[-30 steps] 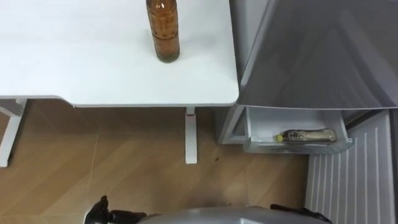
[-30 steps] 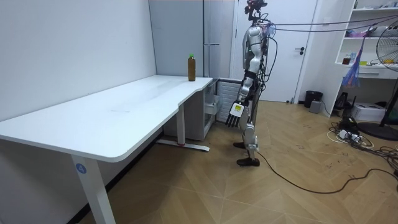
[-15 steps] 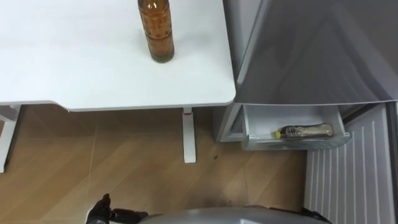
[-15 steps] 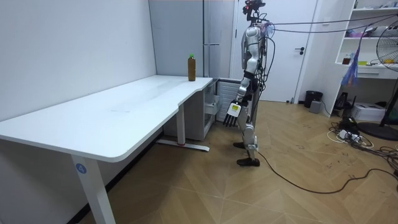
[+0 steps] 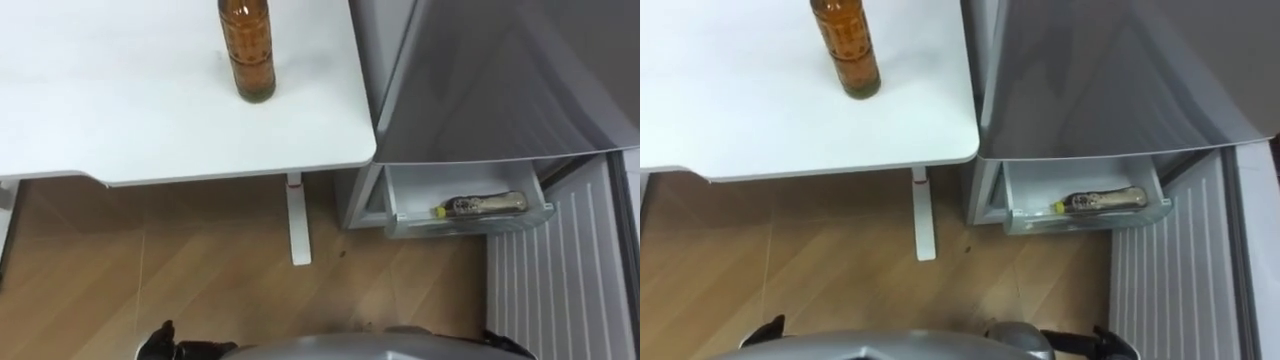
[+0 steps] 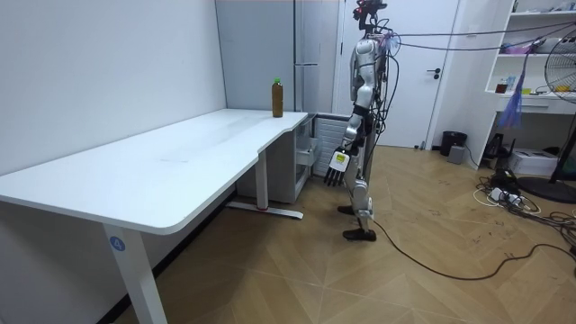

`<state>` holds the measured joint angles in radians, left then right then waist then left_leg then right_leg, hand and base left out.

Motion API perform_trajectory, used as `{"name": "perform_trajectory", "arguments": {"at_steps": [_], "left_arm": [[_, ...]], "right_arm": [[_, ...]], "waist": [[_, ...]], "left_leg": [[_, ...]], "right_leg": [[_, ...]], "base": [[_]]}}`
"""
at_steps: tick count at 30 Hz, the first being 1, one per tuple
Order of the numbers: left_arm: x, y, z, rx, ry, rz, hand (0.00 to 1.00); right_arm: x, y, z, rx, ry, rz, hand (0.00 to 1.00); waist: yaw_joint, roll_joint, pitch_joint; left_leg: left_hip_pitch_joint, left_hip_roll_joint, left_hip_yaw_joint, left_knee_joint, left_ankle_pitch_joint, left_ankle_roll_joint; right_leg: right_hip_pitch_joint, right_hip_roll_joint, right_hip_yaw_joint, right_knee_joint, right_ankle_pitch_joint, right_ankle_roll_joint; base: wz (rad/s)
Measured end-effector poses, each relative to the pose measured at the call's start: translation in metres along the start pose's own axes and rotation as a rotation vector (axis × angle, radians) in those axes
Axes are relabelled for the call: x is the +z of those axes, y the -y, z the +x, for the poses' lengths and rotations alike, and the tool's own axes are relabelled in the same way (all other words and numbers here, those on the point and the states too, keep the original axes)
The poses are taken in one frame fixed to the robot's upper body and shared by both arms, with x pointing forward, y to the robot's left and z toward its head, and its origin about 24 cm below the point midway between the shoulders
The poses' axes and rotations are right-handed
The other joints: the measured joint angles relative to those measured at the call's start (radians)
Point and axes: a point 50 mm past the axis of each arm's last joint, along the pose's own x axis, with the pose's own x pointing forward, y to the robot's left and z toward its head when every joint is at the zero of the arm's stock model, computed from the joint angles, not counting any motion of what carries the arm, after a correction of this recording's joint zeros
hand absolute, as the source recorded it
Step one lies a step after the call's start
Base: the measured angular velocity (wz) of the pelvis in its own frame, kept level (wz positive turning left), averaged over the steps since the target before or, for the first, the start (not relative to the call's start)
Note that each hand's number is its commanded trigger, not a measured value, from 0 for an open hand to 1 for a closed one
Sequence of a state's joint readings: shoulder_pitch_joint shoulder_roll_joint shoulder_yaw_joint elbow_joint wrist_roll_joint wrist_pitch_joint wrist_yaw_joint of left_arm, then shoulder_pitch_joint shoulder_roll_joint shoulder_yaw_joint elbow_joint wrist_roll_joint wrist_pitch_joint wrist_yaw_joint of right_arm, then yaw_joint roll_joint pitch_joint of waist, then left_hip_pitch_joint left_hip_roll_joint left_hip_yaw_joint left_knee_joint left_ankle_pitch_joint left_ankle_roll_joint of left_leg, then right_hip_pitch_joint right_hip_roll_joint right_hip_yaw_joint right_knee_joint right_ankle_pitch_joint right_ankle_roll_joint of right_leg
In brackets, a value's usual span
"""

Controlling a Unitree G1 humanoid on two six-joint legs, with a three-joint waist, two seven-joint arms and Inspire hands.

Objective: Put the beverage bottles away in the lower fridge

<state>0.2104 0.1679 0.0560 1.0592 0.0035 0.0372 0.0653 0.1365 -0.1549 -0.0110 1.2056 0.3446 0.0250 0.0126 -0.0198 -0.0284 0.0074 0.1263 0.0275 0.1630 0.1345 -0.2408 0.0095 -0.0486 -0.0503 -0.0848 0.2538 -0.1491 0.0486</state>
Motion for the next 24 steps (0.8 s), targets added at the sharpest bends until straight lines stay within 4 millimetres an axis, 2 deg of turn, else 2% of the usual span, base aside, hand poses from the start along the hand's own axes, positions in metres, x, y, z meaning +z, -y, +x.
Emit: {"name": "perform_trajectory", "arguments": {"at_steps": [7, 11, 14, 16, 20, 23, 24], "left_arm": [[0.004, 0.006, 0.000, 0.073, 0.023, -0.042, 0.00], [0.013, -0.004, 0.000, 0.171, 0.059, -0.088, 0.00], [0.038, -0.016, -0.004, 0.291, 0.169, -0.151, 0.00], [0.058, -0.022, -0.008, 0.363, 0.268, -0.197, 0.00], [0.073, -0.032, -0.015, 0.476, 0.358, -0.283, 0.00], [0.079, -0.043, -0.022, 0.567, 0.398, -0.432, 0.00], [0.082, -0.047, -0.024, 0.597, 0.409, -0.502, 0.00]], "right_arm": [[0.000, -0.003, 0.001, 0.002, -0.017, -0.030, 0.00], [-0.002, -0.002, 0.001, -0.002, -0.023, -0.027, 0.00], [-0.003, 0.000, 0.001, -0.016, -0.024, -0.030, 0.00], [-0.001, 0.002, 0.001, -0.024, -0.006, -0.049, 0.00], [0.001, 0.002, 0.001, -0.025, 0.010, -0.048, 0.00], [-0.003, 0.002, 0.000, -0.027, 0.004, -0.045, 0.00], [-0.004, 0.003, 0.000, -0.028, 0.001, -0.043, 0.00]], "waist": [[0.006, -0.003, -0.0012], [0.009, 0.000, -0.0023], [0.005, 0.005, -0.0037], [0.005, 0.019, -0.0038], [0.005, 0.022, -0.0070], [0.009, 0.022, -0.0052], [0.020, 0.020, -0.0053]], "left_leg": [[0.007, 0.005, -0.006, -0.001, -0.002, -0.003], [0.011, 0.017, -0.013, -0.001, -0.007, -0.009], [0.009, 0.022, -0.035, 0.002, -0.007, -0.012], [0.017, 0.022, -0.042, 0.002, -0.006, -0.012], [0.026, 0.022, -0.045, 0.000, -0.006, -0.012], [0.044, 0.022, -0.056, -0.002, -0.007, -0.012], [0.047, 0.022, -0.055, -0.002, -0.007, -0.012]], "right_leg": [[0.018, 0.007, -0.004, -0.020, 0.004, -0.002], [0.037, 0.017, -0.012, -0.046, 0.013, -0.007], [0.056, 0.018, -0.039, -0.065, 0.017, -0.009], [0.069, 0.019, -0.044, -0.070, 0.017, -0.009], [0.078, 0.019, -0.045, -0.074, 0.016, -0.009], [0.100, 0.021, -0.045, -0.084, 0.016, -0.009], [0.100, 0.021, -0.044, -0.083, 0.016, -0.009]], "base": [[0.01], [0.06], [0.23], [0.08], [0.00], [0.00], [0.00]]}}
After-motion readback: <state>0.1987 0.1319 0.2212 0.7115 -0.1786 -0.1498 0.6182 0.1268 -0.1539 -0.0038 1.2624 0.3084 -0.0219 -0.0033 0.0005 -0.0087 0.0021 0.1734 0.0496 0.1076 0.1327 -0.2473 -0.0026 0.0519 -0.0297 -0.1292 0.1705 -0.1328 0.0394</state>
